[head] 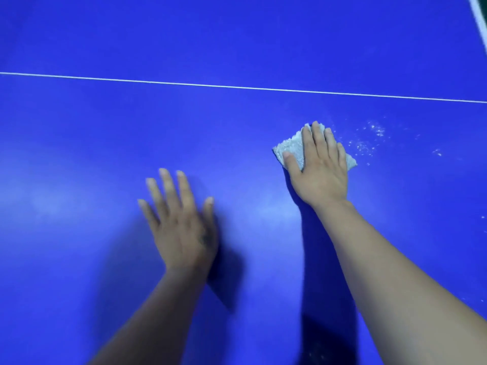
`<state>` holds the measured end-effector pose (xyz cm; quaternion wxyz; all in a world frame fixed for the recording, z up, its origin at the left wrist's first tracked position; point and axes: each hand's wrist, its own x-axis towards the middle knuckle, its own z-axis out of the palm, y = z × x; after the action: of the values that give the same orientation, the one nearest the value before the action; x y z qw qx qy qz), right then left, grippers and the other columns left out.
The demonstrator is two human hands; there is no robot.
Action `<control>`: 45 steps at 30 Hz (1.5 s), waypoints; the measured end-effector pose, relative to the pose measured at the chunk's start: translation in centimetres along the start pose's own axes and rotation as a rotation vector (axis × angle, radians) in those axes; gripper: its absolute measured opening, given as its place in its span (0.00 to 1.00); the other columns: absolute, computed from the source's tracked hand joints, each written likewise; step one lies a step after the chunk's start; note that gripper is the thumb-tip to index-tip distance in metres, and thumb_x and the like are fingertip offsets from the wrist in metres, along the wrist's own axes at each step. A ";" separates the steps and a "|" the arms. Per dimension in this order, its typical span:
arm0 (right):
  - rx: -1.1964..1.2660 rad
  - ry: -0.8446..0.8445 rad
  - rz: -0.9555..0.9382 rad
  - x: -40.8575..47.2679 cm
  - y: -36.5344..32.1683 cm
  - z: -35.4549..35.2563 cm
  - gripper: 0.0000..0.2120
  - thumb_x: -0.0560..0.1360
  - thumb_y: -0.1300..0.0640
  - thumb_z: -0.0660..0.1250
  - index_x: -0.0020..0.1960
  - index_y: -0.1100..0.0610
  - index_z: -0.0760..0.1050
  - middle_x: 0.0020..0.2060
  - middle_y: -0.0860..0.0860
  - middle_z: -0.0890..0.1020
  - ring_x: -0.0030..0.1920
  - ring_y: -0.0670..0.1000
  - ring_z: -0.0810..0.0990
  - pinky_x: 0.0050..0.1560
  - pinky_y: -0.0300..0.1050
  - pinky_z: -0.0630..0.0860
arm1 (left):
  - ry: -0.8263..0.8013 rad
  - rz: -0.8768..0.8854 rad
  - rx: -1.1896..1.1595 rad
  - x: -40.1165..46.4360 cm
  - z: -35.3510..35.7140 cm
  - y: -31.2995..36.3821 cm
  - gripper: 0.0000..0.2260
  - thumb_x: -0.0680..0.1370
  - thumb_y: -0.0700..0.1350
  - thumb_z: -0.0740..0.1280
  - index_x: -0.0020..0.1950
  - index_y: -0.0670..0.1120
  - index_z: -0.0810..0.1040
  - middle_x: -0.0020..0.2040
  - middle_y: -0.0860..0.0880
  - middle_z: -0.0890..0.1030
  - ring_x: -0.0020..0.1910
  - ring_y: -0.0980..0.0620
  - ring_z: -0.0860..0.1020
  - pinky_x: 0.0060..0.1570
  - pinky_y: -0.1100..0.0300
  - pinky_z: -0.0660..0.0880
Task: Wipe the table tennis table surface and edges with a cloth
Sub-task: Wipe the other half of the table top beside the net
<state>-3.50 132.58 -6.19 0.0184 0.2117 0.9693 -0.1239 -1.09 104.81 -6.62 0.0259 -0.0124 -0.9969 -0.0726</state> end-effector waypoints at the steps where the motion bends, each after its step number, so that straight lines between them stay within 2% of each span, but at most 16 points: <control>1: 0.001 0.003 0.027 1.1 -0.1 0.0 0.36 0.84 0.34 0.48 0.87 0.50 0.50 0.86 0.46 0.49 0.86 0.51 0.44 0.85 0.56 0.43 | -0.002 0.039 -0.030 -1.4 0.1 1.7 0.31 0.87 0.60 0.53 0.86 0.45 0.61 0.87 0.41 0.56 0.86 0.37 0.53 0.82 0.31 0.52; 4: 0.003 0.009 0.117 4.9 -0.8 0.0 0.37 0.84 0.34 0.46 0.87 0.52 0.47 0.87 0.48 0.47 0.86 0.53 0.42 0.84 0.58 0.41 | -0.064 0.141 -0.033 -5.1 0.9 5.0 0.31 0.87 0.61 0.54 0.88 0.49 0.58 0.88 0.44 0.54 0.87 0.40 0.50 0.82 0.33 0.53; 6: -0.010 0.026 0.156 6.8 -1.5 0.5 0.37 0.84 0.35 0.44 0.87 0.53 0.46 0.87 0.50 0.46 0.86 0.55 0.40 0.84 0.59 0.39 | -0.092 0.142 0.003 -5.7 1.4 5.1 0.32 0.87 0.61 0.53 0.88 0.49 0.55 0.88 0.44 0.51 0.87 0.40 0.47 0.83 0.33 0.51; 9: -0.025 0.024 0.155 8.8 -3.2 0.9 0.37 0.84 0.36 0.44 0.87 0.54 0.46 0.87 0.50 0.46 0.86 0.56 0.41 0.84 0.59 0.39 | -0.088 0.114 0.010 -5.5 1.7 5.0 0.32 0.86 0.60 0.53 0.88 0.49 0.56 0.88 0.44 0.52 0.87 0.41 0.47 0.83 0.33 0.50; 14: -0.019 0.011 -0.003 8.6 -4.9 0.9 0.37 0.83 0.36 0.45 0.87 0.53 0.48 0.87 0.49 0.48 0.86 0.55 0.43 0.84 0.59 0.40 | -0.082 0.122 -0.035 -5.6 1.9 5.1 0.31 0.86 0.59 0.53 0.88 0.49 0.58 0.88 0.44 0.52 0.87 0.41 0.47 0.82 0.32 0.51; 17: -0.017 0.030 -0.158 4.5 -4.9 1.5 0.35 0.83 0.36 0.47 0.86 0.52 0.54 0.86 0.50 0.53 0.86 0.55 0.48 0.84 0.58 0.45 | -0.084 0.114 -0.029 -5.5 1.9 5.0 0.31 0.85 0.58 0.54 0.87 0.49 0.59 0.88 0.44 0.53 0.87 0.41 0.48 0.83 0.32 0.50; 20: -0.009 0.085 -0.196 0.1 -3.3 1.9 0.33 0.84 0.37 0.50 0.85 0.52 0.58 0.85 0.50 0.57 0.85 0.54 0.52 0.84 0.57 0.49 | -0.106 0.122 -0.013 -5.5 1.9 5.0 0.31 0.85 0.59 0.52 0.87 0.49 0.58 0.88 0.44 0.53 0.87 0.42 0.47 0.83 0.33 0.49; 26: -0.024 0.101 -0.039 -1.9 1.7 0.8 0.36 0.84 0.36 0.52 0.86 0.51 0.53 0.86 0.49 0.52 0.86 0.53 0.48 0.85 0.56 0.46 | -0.086 0.120 -0.015 -5.4 2.0 5.0 0.31 0.85 0.58 0.54 0.87 0.48 0.59 0.88 0.43 0.54 0.87 0.41 0.49 0.82 0.32 0.51; 30: 0.008 0.099 0.120 3.2 2.5 0.1 0.40 0.83 0.34 0.50 0.87 0.56 0.49 0.86 0.54 0.48 0.86 0.54 0.45 0.85 0.56 0.43 | -0.073 0.126 -0.022 -5.4 1.9 5.0 0.32 0.85 0.58 0.54 0.87 0.47 0.60 0.88 0.43 0.54 0.87 0.40 0.49 0.82 0.31 0.52; 33: 0.012 0.078 0.156 7.7 1.3 0.1 0.41 0.83 0.34 0.48 0.87 0.58 0.46 0.86 0.54 0.46 0.86 0.54 0.43 0.85 0.56 0.41 | -0.073 0.130 -0.019 -5.4 1.9 5.0 0.32 0.84 0.58 0.55 0.87 0.47 0.59 0.88 0.43 0.53 0.87 0.40 0.49 0.82 0.31 0.52; 39: 0.017 0.045 0.035 10.4 -2.5 0.4 0.41 0.82 0.35 0.49 0.87 0.57 0.48 0.86 0.53 0.48 0.86 0.54 0.43 0.84 0.57 0.40 | -0.086 0.118 -0.004 -5.4 1.9 5.0 0.31 0.85 0.58 0.54 0.87 0.48 0.59 0.88 0.44 0.53 0.87 0.41 0.48 0.82 0.32 0.51; 45: 0.031 0.056 -0.157 1.3 -3.8 1.6 0.38 0.83 0.38 0.51 0.86 0.58 0.52 0.86 0.54 0.53 0.86 0.55 0.49 0.85 0.57 0.46 | -0.082 0.112 -0.028 -5.4 1.9 5.0 0.31 0.85 0.58 0.52 0.87 0.49 0.59 0.88 0.44 0.54 0.87 0.42 0.48 0.83 0.33 0.49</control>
<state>-6.30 129.42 -6.97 -0.0218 0.1389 0.9810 -0.1338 4.37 109.88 -8.06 -0.0112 -0.0717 -0.9938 -0.0846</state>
